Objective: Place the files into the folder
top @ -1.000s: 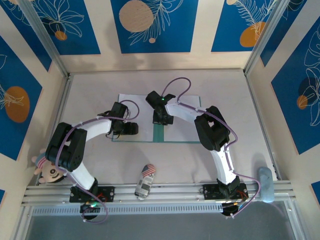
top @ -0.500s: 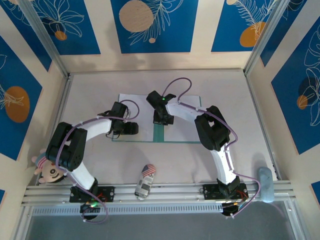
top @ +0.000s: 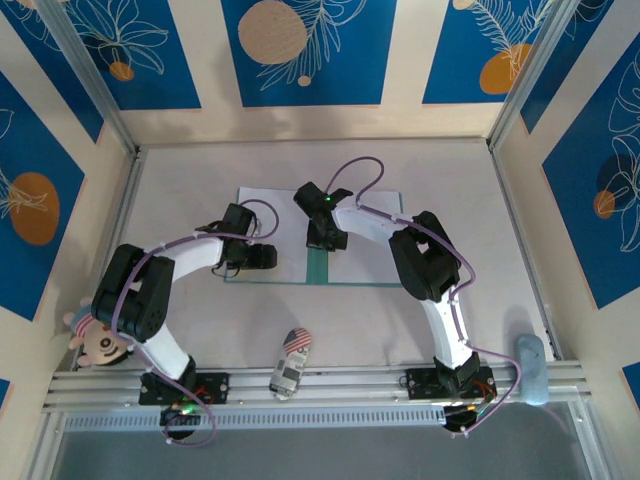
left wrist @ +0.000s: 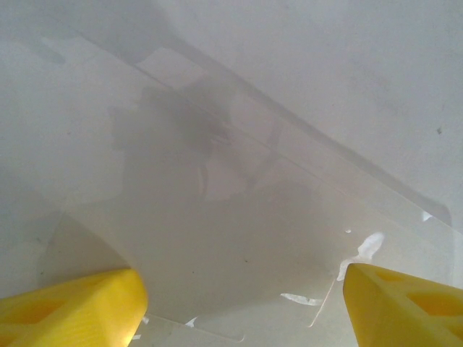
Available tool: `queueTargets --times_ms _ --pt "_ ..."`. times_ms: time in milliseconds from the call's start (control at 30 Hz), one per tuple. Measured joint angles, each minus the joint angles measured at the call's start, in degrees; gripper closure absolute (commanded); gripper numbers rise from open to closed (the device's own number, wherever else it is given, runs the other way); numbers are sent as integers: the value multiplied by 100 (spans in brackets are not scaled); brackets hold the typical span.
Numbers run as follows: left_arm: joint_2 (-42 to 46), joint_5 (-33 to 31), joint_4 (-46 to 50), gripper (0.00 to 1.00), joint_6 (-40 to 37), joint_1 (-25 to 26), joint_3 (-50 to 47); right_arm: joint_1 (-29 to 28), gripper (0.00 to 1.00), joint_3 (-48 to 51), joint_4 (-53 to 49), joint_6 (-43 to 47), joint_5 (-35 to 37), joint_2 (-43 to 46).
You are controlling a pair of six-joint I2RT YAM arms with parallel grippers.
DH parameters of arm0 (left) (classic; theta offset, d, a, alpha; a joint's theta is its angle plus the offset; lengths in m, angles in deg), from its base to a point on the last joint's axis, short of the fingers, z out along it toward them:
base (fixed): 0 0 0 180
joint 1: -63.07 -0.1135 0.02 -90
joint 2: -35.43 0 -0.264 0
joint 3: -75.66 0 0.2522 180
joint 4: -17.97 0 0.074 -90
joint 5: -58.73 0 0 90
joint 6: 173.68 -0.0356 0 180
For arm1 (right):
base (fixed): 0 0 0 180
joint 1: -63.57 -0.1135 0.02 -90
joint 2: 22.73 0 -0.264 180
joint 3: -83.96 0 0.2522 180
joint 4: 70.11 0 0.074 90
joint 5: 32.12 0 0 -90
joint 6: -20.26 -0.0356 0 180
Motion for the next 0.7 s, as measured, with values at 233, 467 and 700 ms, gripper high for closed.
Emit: queueTargets --times_ms 233,467,700 --pt "0 0 2 23 0 0 0 7 93 0 0 -20 -24 0" --pt "0 0 0 23 0 0 0 22 92 0 2 -20 -76 -13" --pt "0 2 0 23 0 0 0 44 92 0 15 -20 -151 -15"
